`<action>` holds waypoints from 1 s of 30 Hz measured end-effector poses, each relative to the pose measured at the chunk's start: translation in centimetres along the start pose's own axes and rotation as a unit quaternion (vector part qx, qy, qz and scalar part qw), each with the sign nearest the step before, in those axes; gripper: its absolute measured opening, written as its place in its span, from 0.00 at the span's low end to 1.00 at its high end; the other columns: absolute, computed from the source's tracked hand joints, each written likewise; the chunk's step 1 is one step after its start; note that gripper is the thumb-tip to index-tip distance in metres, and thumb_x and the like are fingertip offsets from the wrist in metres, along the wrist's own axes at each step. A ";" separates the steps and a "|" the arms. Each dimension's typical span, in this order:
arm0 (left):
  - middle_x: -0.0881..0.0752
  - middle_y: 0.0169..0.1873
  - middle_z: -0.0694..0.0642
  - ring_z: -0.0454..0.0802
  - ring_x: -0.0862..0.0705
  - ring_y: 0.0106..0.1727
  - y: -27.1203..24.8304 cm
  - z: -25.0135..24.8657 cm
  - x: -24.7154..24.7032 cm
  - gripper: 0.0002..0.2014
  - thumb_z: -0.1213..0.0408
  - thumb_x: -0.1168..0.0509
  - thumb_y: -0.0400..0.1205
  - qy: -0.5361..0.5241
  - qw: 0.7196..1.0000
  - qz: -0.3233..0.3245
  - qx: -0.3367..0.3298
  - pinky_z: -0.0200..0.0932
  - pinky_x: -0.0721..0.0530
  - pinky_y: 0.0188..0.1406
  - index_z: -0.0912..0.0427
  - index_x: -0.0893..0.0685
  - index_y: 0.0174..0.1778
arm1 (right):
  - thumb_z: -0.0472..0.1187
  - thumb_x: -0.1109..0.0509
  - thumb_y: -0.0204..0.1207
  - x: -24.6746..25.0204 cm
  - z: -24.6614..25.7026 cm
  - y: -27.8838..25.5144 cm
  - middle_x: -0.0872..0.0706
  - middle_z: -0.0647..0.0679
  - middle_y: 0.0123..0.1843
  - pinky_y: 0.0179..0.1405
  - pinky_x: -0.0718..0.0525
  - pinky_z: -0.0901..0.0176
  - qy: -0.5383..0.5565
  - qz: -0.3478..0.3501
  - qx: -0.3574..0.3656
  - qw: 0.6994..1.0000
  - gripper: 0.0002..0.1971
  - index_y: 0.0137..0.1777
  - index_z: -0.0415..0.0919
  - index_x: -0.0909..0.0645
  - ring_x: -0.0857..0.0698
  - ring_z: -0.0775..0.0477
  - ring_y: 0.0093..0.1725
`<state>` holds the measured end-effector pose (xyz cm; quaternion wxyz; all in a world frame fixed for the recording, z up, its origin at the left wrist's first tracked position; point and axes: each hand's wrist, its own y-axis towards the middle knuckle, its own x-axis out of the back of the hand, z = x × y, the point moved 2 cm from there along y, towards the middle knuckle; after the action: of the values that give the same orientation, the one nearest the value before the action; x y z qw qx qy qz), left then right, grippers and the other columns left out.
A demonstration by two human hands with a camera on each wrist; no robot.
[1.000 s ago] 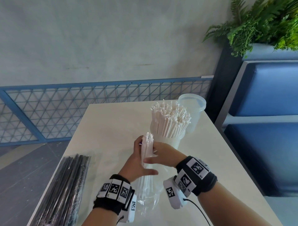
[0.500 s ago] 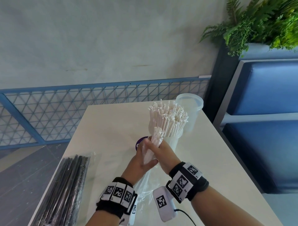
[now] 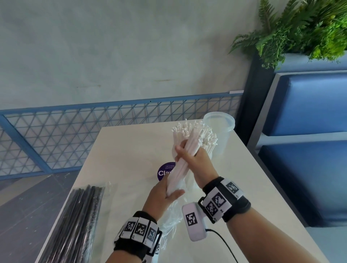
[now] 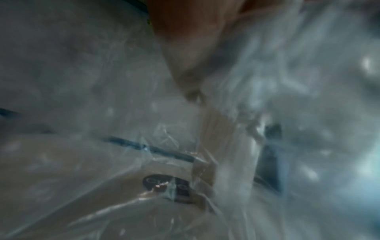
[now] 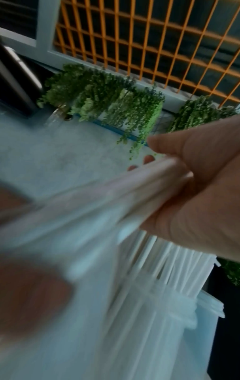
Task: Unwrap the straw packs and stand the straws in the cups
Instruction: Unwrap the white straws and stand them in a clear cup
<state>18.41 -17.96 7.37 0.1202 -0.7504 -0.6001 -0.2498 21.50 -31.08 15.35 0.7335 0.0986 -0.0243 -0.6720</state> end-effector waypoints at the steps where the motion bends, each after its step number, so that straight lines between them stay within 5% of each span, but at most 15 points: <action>1: 0.15 0.48 0.47 0.35 0.17 0.45 0.1 -0.1 -0.1 0.32 0.41 0.34 0.72 -0.016 1.000 -0.005 0.001 0.25 0.23 0.39 0.48 0.32 0.71 | 0.41 0.27 0.73 -0.3 -0.6 -0.3 0.19 0.50 0.29 0.39 0.19 0.60 -0.040 0.018 -0.012 0.999 0.09 0.35 0.41 0.22 0.19 0.53 0.33; 5: 0.17 0.46 0.39 0.33 0.17 0.46 0.4 0.0 -0.2 0.29 0.42 0.31 0.73 -0.016 1.000 -0.014 -0.003 0.25 0.24 0.39 0.39 0.35 0.66 | 0.43 0.29 0.76 -0.7 -1.6 -1.0 0.19 0.47 0.29 0.36 0.22 0.64 -0.048 0.001 -0.025 0.999 0.13 0.33 0.38 0.24 0.18 0.55 0.30; 8: 0.17 0.39 0.45 0.44 0.17 0.41 0.8 1.1 0.0 0.21 0.52 0.30 0.76 0.009 0.999 -0.035 0.010 0.27 0.23 0.37 0.46 0.29 0.61 | 0.44 0.32 0.78 0.0 0.9 0.3 0.21 0.45 0.27 0.36 0.22 0.58 -0.037 -0.068 0.034 0.996 0.16 0.28 0.43 0.24 0.21 0.49 0.30; 11: 0.12 0.40 0.57 0.51 0.13 0.40 1.0 2.5 0.3 0.26 0.46 0.35 0.77 0.000 0.998 -0.056 0.031 0.36 0.18 0.38 0.52 0.28 0.69 | 0.45 0.34 0.78 0.9 4.2 2.1 0.23 0.44 0.27 0.36 0.25 0.55 -0.081 -0.130 0.102 0.983 0.20 0.23 0.44 0.26 0.24 0.48 0.30; 14: 0.14 0.33 0.55 0.41 0.20 0.28 1.2 3.1 0.9 0.27 0.36 0.42 0.76 -0.013 0.994 -0.092 0.058 0.30 0.24 0.30 0.53 0.24 0.62 | 0.42 0.34 0.79 1.8 6.2 3.4 0.25 0.50 0.25 0.33 0.26 0.65 -0.112 -0.168 0.136 0.970 0.18 0.26 0.41 0.28 0.25 0.56 0.27; 18: 0.24 0.22 0.52 0.38 0.29 0.18 1.3 3.3 1.9 0.24 0.38 0.46 0.78 -0.029 0.985 -0.150 0.077 0.28 0.28 0.24 0.57 0.23 0.43 | 0.42 0.34 0.79 1.5 6.3 4.3 0.27 0.49 0.26 0.27 0.29 0.72 -0.154 -0.171 0.168 0.959 0.18 0.32 0.30 0.28 0.28 0.57 0.27; 21: 0.26 0.23 0.56 0.39 0.29 0.19 1.4 3.2 2.1 0.23 0.41 0.43 0.80 -0.044 0.984 -0.153 0.085 0.28 0.27 0.26 0.60 0.27 0.34 | 0.42 0.33 0.78 0.8 4.8 4.4 0.24 0.46 0.29 0.26 0.29 0.76 -0.162 -0.155 0.145 0.964 0.15 0.36 0.31 0.27 0.27 0.59 0.26; 25: 0.22 0.26 0.60 0.39 0.29 0.20 1.3 3.4 2.0 0.31 0.40 0.49 0.77 -0.077 0.984 -0.139 0.085 0.27 0.28 0.26 0.70 0.22 0.38 | 0.43 0.32 0.78 -0.1 2.1 4.1 0.22 0.48 0.31 0.26 0.27 0.77 -0.177 -0.133 0.111 0.969 0.10 0.40 0.38 0.26 0.25 0.60 0.27; 30: 0.15 0.28 0.57 0.37 0.29 0.19 1.4 2.7 2.1 0.16 0.48 0.47 0.82 -0.172 0.971 -0.154 0.060 0.28 0.29 0.24 0.51 0.18 0.41 | 0.41 0.32 0.77 -0.4 -0.1 4.2 0.23 0.52 0.34 0.30 0.28 0.72 -0.216 -0.098 0.068 0.969 0.06 0.40 0.46 0.26 0.24 0.58 0.31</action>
<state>20.68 -15.26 6.33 0.0196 -0.6719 -0.7342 -0.0960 25.55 -30.32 16.02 0.6329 0.0031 -0.2181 -0.7429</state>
